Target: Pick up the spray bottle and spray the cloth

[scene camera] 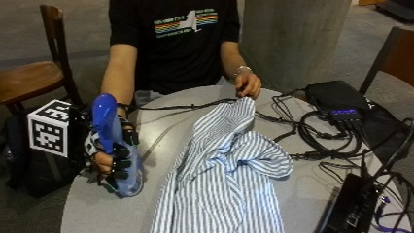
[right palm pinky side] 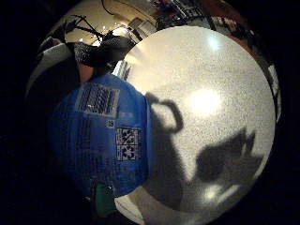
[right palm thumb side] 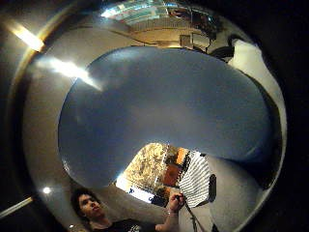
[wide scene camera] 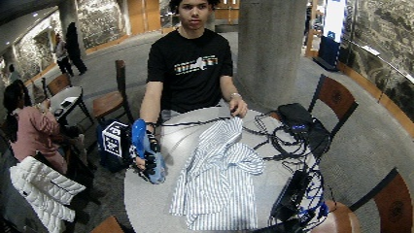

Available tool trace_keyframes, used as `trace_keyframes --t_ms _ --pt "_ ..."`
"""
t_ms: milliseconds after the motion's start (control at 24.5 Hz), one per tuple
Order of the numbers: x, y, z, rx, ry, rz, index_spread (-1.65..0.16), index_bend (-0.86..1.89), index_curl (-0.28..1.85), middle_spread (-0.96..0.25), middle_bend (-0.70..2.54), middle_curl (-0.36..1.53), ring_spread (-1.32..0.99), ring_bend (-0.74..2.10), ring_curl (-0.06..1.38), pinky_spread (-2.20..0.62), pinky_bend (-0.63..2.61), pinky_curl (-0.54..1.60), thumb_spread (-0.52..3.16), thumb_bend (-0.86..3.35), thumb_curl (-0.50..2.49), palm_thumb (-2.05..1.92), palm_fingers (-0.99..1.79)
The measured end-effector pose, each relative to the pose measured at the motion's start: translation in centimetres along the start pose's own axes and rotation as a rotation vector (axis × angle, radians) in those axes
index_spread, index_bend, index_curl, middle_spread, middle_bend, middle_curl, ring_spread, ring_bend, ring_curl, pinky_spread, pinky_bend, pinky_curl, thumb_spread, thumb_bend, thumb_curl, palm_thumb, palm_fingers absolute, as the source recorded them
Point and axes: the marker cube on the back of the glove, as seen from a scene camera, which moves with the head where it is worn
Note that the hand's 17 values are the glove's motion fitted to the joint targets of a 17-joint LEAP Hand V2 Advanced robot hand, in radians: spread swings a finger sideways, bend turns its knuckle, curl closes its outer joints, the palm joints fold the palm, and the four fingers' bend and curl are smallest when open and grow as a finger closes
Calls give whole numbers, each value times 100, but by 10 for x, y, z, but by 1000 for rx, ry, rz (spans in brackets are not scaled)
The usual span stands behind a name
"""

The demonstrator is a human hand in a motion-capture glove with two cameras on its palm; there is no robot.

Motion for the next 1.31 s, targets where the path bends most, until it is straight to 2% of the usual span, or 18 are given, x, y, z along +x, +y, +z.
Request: trace_keyframes --t_ms 204,490,898,1306 --pt "-6 2 -3 -36 0 5 -19 29 45 -5 33 48 -6 30 38 24 29 27 63 -1 55 105 114" --pt "-41 22 -2 -217 -16 25 -18 26 47 -5 32 49 -5 30 39 25 31 29 58 -3 58 104 117" --pt "-89 43 18 -455 0 155 -17 23 50 -4 32 50 -3 33 40 25 31 30 61 -4 60 96 119" --pt "-101 61 30 -629 51 305 -17 21 52 -3 34 51 -2 33 40 25 31 31 69 -4 60 92 120"
